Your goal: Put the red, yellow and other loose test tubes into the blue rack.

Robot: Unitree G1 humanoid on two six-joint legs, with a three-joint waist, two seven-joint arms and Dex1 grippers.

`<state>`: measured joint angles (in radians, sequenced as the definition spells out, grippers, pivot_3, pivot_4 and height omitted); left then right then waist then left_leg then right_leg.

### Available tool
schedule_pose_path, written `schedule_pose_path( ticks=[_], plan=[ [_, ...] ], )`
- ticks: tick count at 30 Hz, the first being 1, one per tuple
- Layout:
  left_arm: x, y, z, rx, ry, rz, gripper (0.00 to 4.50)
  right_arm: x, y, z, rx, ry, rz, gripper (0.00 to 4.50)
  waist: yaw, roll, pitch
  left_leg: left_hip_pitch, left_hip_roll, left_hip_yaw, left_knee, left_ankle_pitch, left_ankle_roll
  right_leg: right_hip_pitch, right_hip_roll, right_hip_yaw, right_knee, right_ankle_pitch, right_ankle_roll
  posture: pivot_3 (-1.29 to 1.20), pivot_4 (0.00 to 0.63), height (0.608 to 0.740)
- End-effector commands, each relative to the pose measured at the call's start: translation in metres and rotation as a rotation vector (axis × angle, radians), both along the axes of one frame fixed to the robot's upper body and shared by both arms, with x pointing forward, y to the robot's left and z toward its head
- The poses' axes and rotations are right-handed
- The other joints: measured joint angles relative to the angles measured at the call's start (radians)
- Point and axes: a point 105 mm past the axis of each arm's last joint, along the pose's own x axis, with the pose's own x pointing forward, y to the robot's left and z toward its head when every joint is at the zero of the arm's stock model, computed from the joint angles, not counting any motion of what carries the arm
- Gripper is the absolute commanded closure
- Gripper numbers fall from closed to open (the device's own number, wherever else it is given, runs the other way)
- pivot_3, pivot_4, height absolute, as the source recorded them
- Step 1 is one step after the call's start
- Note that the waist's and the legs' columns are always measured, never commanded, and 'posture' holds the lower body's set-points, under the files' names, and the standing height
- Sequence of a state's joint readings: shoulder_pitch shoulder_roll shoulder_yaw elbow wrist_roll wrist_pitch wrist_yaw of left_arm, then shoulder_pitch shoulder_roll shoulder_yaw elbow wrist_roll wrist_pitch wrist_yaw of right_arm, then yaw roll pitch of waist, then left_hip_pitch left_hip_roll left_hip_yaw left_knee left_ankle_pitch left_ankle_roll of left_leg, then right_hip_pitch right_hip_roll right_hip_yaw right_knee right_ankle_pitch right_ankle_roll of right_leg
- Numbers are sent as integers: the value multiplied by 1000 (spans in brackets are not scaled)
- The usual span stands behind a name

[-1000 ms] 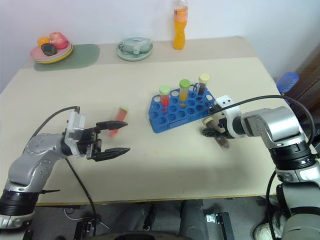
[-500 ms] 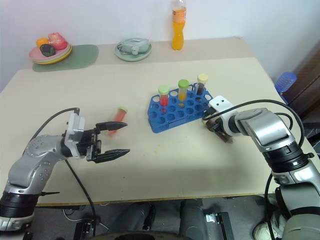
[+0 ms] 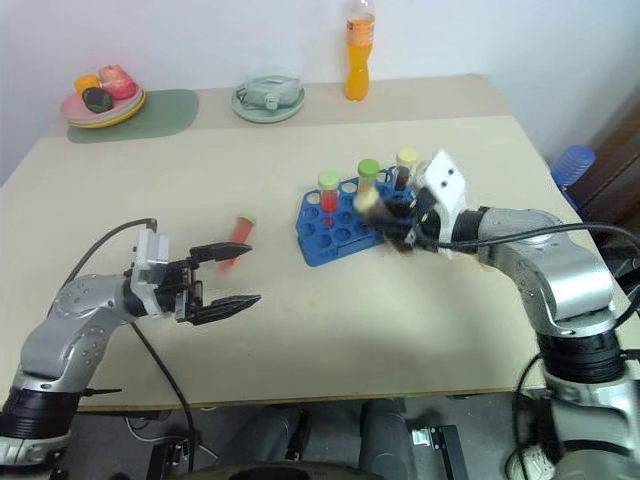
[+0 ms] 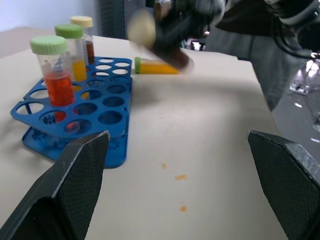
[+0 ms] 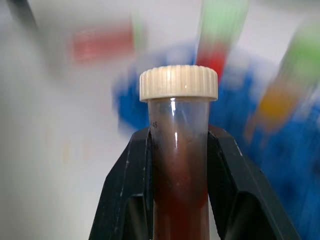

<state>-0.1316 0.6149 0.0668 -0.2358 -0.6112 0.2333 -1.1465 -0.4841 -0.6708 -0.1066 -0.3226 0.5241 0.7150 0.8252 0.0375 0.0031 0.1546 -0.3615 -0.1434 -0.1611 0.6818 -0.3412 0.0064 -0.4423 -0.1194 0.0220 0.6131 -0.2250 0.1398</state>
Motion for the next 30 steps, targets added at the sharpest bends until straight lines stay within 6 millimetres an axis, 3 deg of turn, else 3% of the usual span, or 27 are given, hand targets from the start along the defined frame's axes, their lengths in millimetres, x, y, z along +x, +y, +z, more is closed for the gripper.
schedule_pose_path(
  ticks=[1, 4, 10, 21, 30],
  plan=[
    [3, 4, 7, -8, -47, 26, 0, 13, -12, 31, 191, -262, -123, 3686, -1, 0, 0, 0, 0, 0, 0, 0, 0, 0, 0, 0, 0, 0, 0, 0, 150, 740],
    [6, 1, 7, -16, -54, 28, 0, 31, -23, 30, 331, -365, -286, 3686, 0, 0, 0, 1, 0, 0, 0, 0, 0, 0, 0, 0, 1, 0, 0, 0, 150, 740],
    [12, -1, 9, -39, -60, 38, 0, 47, -43, 14, 525, -504, -557, 3686, -8, 1, 0, 2, 0, 1, 0, 0, 0, 0, 0, 0, 1, 0, 0, 0, 150, 740],
    [13, 1, 9, -35, -59, 45, 0, 55, -28, -47, 527, -482, -625, 3686, -58, 2, 0, 5, 0, 0, -4, 0, -1, 0, 1, 0, 2, 0, 0, 0, 150, 740],
    [12, 1, 10, -29, -59, 49, 0, 71, -39, -55, 512, -475, -682, 3686, -55, 2, 0, 6, 0, 0, -3, 0, -1, 1, 1, 0, 2, 0, 0, 0, 150, 740]
  ],
)
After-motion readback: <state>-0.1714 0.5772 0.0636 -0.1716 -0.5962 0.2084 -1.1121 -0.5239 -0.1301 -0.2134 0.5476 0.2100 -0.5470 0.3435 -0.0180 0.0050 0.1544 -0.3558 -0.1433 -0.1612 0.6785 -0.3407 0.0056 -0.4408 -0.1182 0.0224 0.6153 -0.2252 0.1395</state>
